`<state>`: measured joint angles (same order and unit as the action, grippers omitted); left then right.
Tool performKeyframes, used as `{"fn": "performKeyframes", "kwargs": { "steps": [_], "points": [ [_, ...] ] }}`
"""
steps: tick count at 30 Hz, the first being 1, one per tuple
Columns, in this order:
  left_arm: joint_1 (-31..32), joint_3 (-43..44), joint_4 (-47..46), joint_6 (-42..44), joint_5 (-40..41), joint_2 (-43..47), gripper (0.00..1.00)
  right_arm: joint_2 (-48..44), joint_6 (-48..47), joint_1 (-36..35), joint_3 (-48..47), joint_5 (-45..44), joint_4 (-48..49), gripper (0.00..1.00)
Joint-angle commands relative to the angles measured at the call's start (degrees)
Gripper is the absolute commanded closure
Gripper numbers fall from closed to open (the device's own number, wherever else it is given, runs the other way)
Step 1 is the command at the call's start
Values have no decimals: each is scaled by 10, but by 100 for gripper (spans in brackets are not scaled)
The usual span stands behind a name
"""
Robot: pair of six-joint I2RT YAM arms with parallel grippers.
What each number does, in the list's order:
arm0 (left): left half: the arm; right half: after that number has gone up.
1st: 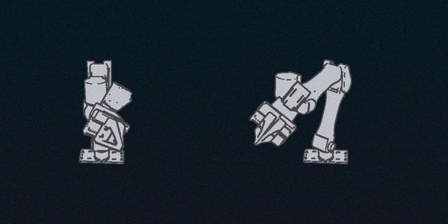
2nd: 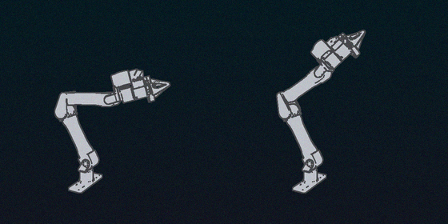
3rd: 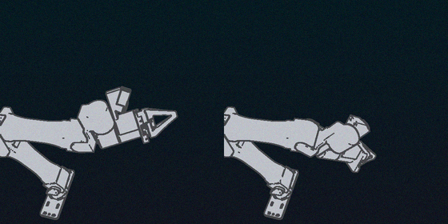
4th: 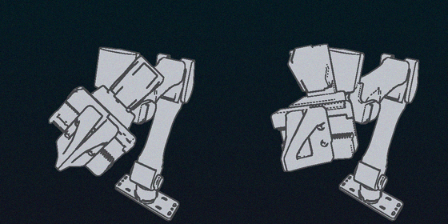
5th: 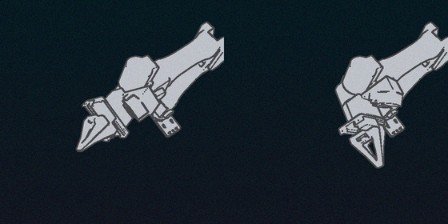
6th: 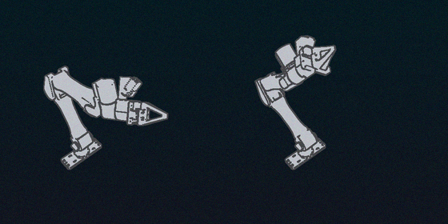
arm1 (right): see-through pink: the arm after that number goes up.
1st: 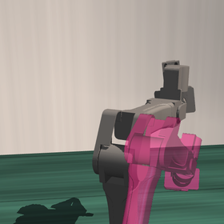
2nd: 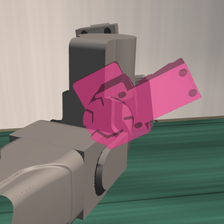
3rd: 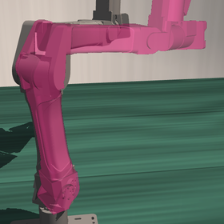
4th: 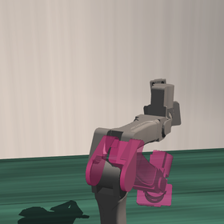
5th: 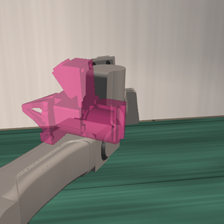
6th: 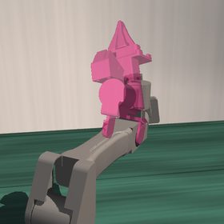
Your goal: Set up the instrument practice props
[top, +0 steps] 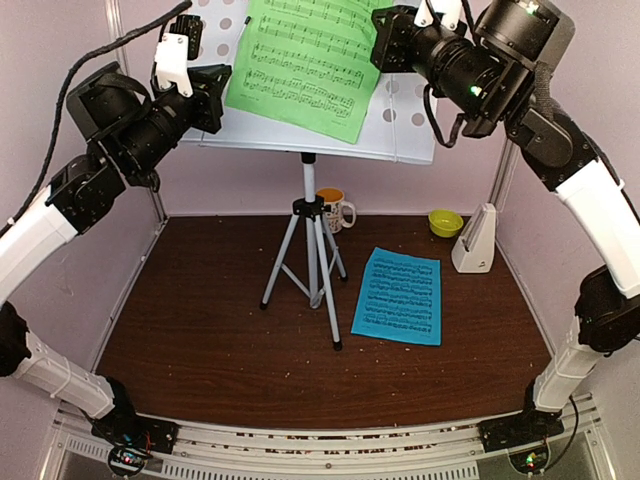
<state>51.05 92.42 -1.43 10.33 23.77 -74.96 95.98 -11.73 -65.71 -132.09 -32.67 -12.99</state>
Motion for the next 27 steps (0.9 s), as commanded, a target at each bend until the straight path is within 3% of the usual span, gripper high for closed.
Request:
{"fn": "performKeyframes", "kwargs": {
  "steps": [1,27],
  "points": [
    [-3,-8,-64,6,-18,18,100,17,-58,-4,0,56,60,100],
    [-3,-43,-94,16,-39,43,100,100,-79,-4,-32,143,141,100]
  ]
}}
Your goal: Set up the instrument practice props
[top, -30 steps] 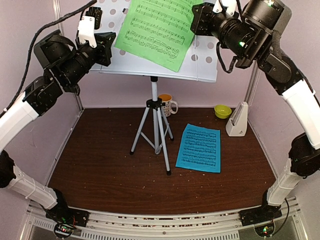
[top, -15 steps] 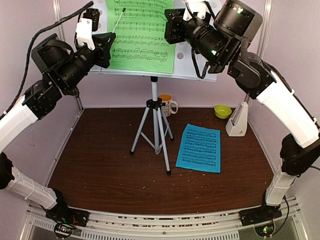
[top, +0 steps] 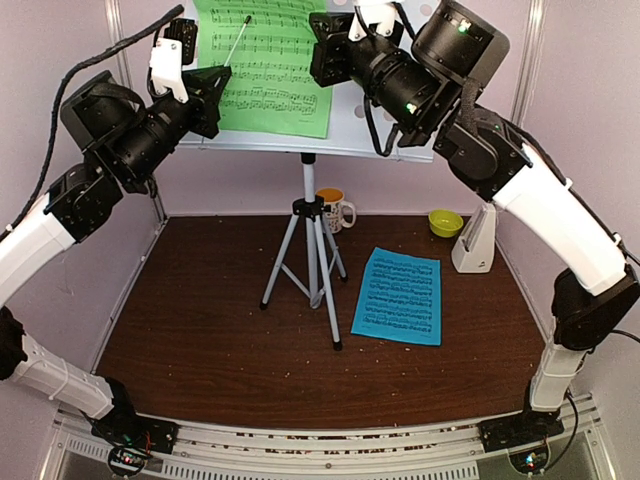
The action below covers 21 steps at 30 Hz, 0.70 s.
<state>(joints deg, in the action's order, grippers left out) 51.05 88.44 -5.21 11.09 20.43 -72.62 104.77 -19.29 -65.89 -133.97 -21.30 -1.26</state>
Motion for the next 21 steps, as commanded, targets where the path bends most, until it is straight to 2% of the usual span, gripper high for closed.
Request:
{"fn": "performKeyframes", "kwargs": {
  "steps": [1,13,16,21],
  "points": [
    [-3,-5,-57,8,-6,21,100,13,-2,-3,-14,30,25,100],
    [-3,-27,-91,13,-21,29,100,21,25,16,-11,59,25,99],
    [-3,-28,-91,13,-23,28,100,20,23,20,-8,59,29,86],
    [-3,-27,-93,15,-23,29,100,20,27,24,-6,48,34,76]
  ]
}}
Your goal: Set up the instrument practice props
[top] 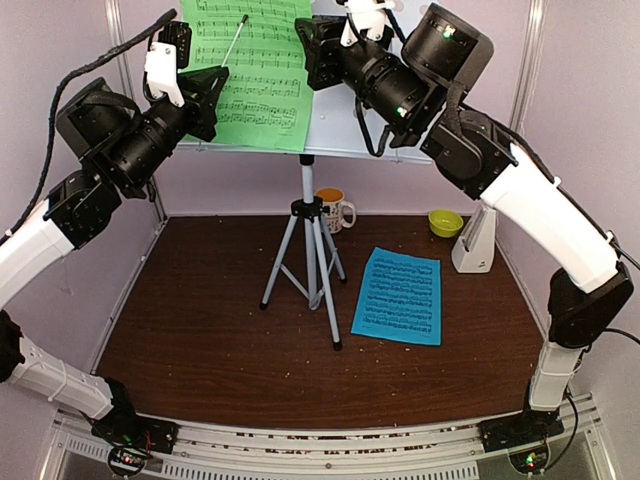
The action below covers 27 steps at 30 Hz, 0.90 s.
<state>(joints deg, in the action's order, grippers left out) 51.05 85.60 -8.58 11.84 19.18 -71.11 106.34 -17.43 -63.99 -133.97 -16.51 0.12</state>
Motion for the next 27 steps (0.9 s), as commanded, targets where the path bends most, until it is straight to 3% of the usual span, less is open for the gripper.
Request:
{"fn": "performKeyframes", "kwargs": {
  "steps": [1,4,16,19,27],
  "points": [
    [-3,2,-60,7,-11,14,100,4,8,5,-6,-2,22,73],
    [-3,1,-61,8,-11,14,100,4,11,7,-5,-3,24,60],
    [-3,1,-61,9,-7,15,100,-7,19,8,7,-7,21,26],
    [-3,1,-60,7,-6,15,85,-8,18,8,7,-9,22,21],
    [-3,-8,-64,1,-15,27,60,-11,17,8,6,-16,25,10]
  ]
}}
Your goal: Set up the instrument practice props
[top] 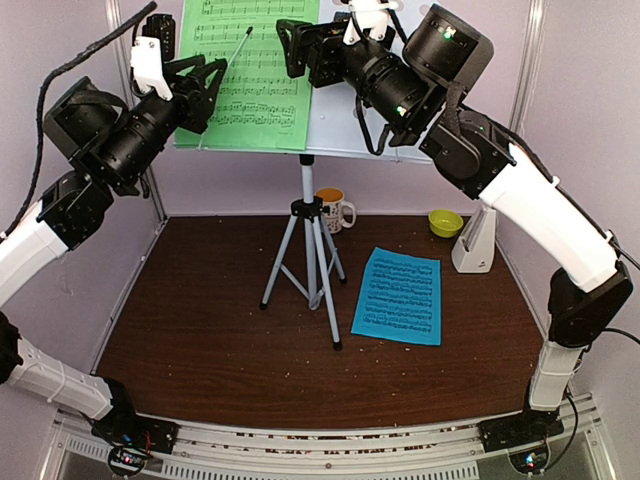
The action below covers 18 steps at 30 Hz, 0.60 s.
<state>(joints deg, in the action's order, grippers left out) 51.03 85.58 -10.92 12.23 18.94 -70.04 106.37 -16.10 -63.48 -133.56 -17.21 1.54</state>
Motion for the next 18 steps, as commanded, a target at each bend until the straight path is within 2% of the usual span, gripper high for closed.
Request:
{"fn": "performKeyframes", "kwargs": {
  "steps": [1,6,11,14,18],
  "points": [
    [-3,-12,-44,-6,-14,20,58,-13,4,4,2,-9,11,6],
    [-2,-17,-39,-6,-16,31,51,-25,6,3,3,-3,7,0],
    [-2,-14,-3,-5,-30,46,42,-53,7,1,18,20,-14,0],
    [-2,-14,29,-2,-55,62,35,-83,8,1,48,44,-30,0],
    [-1,-20,83,0,-87,85,32,-153,11,1,145,95,-32,0]
  ]
}}
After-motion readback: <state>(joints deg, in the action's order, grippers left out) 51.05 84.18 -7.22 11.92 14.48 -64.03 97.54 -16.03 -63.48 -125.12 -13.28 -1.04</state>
